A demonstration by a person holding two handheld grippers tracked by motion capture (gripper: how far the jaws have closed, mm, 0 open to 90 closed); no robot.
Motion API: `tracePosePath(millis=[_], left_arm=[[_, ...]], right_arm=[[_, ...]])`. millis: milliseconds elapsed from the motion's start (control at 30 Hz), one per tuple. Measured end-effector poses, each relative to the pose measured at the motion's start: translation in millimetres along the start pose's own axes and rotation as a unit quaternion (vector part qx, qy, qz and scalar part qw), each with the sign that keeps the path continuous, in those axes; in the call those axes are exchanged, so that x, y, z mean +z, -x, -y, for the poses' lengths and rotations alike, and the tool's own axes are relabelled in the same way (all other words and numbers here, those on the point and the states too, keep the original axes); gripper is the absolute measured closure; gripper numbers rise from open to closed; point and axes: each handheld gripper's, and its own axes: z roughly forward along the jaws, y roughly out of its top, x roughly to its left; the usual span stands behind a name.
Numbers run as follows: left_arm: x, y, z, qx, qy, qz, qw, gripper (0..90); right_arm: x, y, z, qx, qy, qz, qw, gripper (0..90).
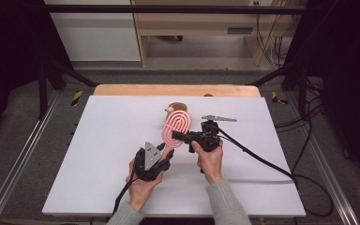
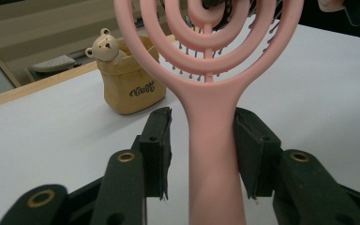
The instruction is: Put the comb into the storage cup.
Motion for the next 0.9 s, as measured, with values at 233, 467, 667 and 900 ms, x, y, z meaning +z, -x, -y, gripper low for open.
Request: tracePosePath(millis=[233,467,667,900], left_arm=[[1.4,-3.2,-0.1,-0.007,-0.003,0.007,0.9999,49.2],[2.7,-4.5,-0.6,-0.009,-0.002,0.023,0.9997,41.3],[2.7,-8.6,-1.3,-0.019,0.0,0.034,0.9992,35.3],[2.9,-15.6,-3.6,-0.033,-0.009,0.07,0.997,20.1]], right_arm=[[-1.8,-0.7,-0.6,-0.007,0.004,0.003,1.0,63.1],[-2.1,-0.5,-0.9,-0.009,0.003,0.007,0.9999,63.1],[-3.6,-0.7,-1.8,-0.014,0.006,0.012,0.9998,63.1],[-6.1,-0.6,-4.5,-0.019,0.013,0.025,0.9994,63.2]])
